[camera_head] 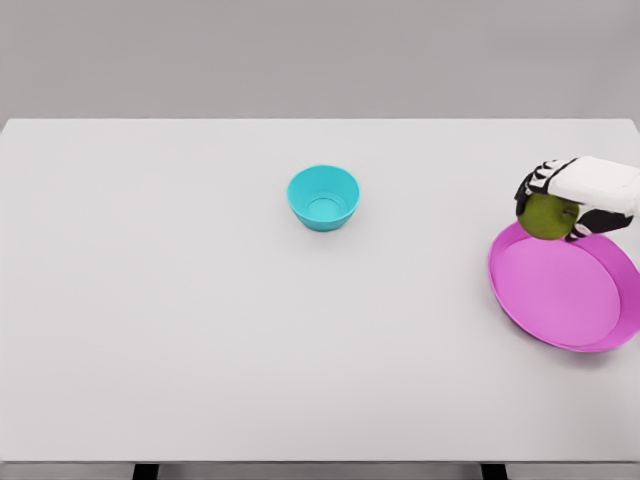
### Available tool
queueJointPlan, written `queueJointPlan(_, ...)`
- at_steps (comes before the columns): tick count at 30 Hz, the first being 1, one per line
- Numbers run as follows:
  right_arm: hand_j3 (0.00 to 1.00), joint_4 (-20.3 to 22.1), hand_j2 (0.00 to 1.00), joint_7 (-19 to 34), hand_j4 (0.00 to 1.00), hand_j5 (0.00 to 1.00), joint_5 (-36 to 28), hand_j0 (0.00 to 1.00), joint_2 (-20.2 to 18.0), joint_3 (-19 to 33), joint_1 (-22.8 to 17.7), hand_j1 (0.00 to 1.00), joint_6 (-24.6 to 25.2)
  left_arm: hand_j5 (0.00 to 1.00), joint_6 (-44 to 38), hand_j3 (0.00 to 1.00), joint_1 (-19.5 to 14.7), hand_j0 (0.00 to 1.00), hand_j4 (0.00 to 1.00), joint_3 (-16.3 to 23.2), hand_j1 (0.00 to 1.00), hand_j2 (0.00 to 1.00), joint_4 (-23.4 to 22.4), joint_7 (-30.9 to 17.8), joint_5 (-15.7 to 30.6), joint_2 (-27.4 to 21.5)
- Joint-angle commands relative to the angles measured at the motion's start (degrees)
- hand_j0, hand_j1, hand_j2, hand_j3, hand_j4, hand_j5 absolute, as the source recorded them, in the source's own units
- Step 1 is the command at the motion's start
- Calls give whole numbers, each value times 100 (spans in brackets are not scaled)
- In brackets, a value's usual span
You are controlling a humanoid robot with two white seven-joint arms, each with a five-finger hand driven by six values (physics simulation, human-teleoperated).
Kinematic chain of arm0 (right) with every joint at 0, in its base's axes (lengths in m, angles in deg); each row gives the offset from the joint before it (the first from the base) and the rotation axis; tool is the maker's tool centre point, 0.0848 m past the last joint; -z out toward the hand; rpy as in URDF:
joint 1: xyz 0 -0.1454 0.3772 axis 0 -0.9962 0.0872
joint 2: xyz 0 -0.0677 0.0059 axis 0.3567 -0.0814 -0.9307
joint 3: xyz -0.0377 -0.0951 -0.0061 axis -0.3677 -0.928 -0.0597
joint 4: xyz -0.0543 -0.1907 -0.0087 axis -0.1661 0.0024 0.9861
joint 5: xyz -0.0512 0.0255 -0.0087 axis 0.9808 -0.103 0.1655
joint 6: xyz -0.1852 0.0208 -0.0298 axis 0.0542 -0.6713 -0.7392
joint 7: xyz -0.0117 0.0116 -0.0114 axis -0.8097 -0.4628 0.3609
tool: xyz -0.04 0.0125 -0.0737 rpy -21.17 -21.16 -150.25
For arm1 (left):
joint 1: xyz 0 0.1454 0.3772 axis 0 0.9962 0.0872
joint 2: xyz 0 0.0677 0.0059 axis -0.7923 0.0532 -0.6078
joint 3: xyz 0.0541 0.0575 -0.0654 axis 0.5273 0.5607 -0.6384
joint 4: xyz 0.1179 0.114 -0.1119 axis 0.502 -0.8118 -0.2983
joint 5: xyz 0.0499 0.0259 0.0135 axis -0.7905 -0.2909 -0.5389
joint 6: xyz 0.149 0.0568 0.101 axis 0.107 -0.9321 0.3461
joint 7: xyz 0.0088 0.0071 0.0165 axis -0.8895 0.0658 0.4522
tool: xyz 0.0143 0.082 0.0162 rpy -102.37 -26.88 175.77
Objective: Put the apple from the pink plate into the blue bowl with your right arm
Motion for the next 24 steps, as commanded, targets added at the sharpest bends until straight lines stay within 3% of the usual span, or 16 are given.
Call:
queueJointPlan(1, 45, -37, 45, -1, 45, 45, -27, 45, 148, -29, 0, 45, 18, 100, 0, 100, 0, 100, 100, -1, 100, 100, 1, -1, 0, 0)
queueJointPlan(10, 45, -344, 45, -1, 45, 45, 96, 45, 754, -73, 404, 45, 18, 100, 0, 100, 0, 100, 100, -1, 100, 100, 1, -1, 0, 0)
queueJointPlan(14, 45, -652, 45, -1, 45, 45, 131, 45, 1018, -548, 808, 45, 18, 100, 0, 100, 0, 100, 100, -1, 100, 100, 1, -1, 0, 0)
queueJointPlan(24, 45, -705, 45, -1, 45, 45, 140, 45, 1273, -802, 1186, 45, 18, 100, 0, 100, 0, 100, 100, -1, 100, 100, 1, -1, 0, 0)
